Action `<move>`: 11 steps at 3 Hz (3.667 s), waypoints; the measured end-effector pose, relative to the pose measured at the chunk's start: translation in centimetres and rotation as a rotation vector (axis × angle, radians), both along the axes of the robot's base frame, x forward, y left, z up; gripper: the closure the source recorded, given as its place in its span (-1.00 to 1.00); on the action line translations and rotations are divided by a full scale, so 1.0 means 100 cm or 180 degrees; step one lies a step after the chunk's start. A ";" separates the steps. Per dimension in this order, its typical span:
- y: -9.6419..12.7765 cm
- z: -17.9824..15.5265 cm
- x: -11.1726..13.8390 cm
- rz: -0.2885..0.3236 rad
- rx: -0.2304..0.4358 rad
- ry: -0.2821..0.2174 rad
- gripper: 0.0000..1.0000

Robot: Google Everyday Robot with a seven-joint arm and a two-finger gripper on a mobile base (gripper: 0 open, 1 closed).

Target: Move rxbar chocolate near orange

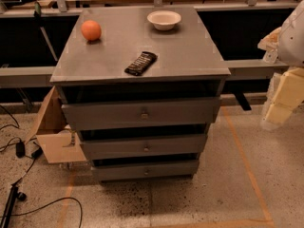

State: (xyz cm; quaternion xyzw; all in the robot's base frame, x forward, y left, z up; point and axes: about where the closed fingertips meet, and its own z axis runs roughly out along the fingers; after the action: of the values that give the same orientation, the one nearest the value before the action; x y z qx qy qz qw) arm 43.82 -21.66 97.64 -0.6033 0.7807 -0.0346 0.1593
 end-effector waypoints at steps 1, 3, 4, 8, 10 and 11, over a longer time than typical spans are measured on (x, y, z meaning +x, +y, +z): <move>0.000 0.000 0.000 0.0000 0.0000 0.0000 -1.00; 0.043 0.002 0.097 0.0951 -0.0672 0.0052 -1.00; 0.089 -0.019 0.184 0.1615 -0.0834 0.0027 -1.00; 0.163 -0.047 0.278 0.2455 -0.0600 -0.0221 -1.00; 0.201 -0.064 0.312 0.2887 -0.0665 -0.0317 -1.00; 0.212 -0.087 0.320 0.3016 -0.0757 -0.0184 -1.00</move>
Offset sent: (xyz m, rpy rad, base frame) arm 0.1020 0.0554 0.0015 -0.3520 0.1860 0.4413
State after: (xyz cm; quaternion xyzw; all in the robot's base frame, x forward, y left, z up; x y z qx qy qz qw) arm 75.81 -0.44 88.90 -0.9050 0.4061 -0.0640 0.1091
